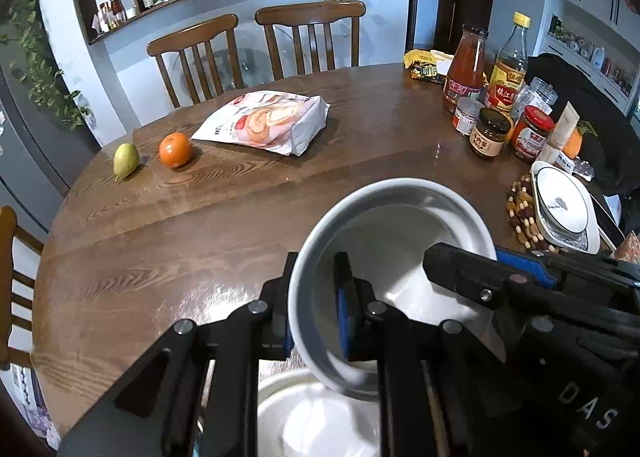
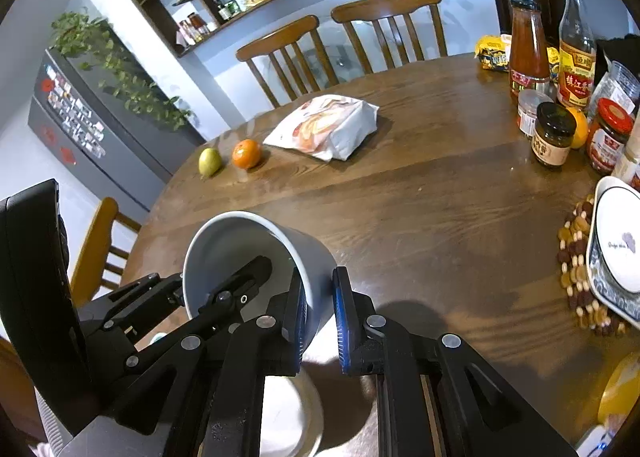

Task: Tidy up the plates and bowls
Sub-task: 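Lift the ramekin with the left tool and carry it over the nested bowls, then lower the ramekin into the smaller white bowl with the left tool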

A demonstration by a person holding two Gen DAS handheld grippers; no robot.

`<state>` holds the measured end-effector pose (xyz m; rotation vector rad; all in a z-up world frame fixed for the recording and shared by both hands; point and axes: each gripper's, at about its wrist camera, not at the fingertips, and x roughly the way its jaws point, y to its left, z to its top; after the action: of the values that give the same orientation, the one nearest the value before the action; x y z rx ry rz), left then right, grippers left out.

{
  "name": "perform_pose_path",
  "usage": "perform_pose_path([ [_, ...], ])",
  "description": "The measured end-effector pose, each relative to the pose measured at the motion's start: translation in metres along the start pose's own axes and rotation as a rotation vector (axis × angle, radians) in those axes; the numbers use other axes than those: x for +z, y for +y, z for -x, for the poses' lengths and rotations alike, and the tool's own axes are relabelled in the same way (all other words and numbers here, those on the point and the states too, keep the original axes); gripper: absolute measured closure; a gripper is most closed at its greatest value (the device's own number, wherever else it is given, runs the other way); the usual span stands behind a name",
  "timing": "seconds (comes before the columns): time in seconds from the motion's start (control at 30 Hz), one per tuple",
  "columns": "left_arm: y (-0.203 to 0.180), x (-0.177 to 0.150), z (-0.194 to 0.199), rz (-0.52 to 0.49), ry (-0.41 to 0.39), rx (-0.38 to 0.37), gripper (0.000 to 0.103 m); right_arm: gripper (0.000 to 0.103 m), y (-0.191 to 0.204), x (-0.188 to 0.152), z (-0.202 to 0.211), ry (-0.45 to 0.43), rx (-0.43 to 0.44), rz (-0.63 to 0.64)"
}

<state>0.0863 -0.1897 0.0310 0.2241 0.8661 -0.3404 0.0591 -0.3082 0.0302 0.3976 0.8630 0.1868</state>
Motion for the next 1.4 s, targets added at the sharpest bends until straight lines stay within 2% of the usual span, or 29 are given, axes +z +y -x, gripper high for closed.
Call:
perform_pose_path([
  [0.63,0.015,-0.047,0.043,0.052,-0.016,0.048,0.089,0.088,0.039,-0.042,0.023,0.019,0.042,0.065],
  [1.4,0.024,-0.087,0.03,0.074,0.099,0.042,0.089,0.088,0.041,-0.08,0.001,0.13,0.046,0.042],
])
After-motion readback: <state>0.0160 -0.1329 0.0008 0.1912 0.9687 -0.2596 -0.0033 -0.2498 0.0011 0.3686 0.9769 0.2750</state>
